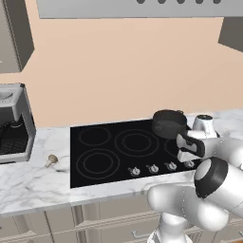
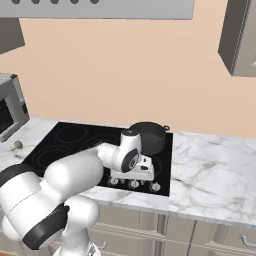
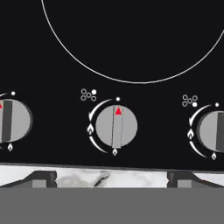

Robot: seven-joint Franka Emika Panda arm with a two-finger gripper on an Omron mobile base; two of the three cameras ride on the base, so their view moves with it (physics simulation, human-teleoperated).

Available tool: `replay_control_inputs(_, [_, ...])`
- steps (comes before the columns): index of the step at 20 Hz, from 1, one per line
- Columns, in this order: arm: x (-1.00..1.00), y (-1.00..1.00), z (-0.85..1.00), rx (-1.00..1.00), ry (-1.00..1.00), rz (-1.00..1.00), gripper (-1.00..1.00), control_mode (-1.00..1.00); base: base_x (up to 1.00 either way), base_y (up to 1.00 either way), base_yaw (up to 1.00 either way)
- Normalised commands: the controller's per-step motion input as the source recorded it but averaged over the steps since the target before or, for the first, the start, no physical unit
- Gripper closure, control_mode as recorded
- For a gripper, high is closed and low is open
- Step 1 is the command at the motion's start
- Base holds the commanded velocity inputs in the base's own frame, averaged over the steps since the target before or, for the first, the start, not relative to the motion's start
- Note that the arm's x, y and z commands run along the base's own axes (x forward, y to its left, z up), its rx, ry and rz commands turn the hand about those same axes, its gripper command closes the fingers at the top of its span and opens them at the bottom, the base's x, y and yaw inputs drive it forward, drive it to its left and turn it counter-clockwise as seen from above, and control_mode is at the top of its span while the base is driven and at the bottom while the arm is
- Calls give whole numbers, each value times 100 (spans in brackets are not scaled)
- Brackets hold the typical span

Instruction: Turn on the burner for the pot on the stove. Wait thirty seconds for the pot to heat up. Then add the mushroom to the pot.

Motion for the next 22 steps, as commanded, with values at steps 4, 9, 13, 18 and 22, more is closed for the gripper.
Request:
replay_control_inputs(4, [28, -5, -27, 0, 0, 0, -100, -100, 0, 0, 0])
replay_control_inputs(9, [26, -10, -27, 0, 0, 0, -100, -100, 0, 0, 0])
replay_control_inputs(13, [23, -1, -34, 0, 0, 0, -100, -100, 0, 0, 0])
replay_control_inputs(18, [12, 0, -39, 0, 0, 0, 100, -100, 0, 0, 0])
replay_control_inputs(22, [-14, 1, -51, 0, -3, 0, 100, -100, 0, 0, 0])
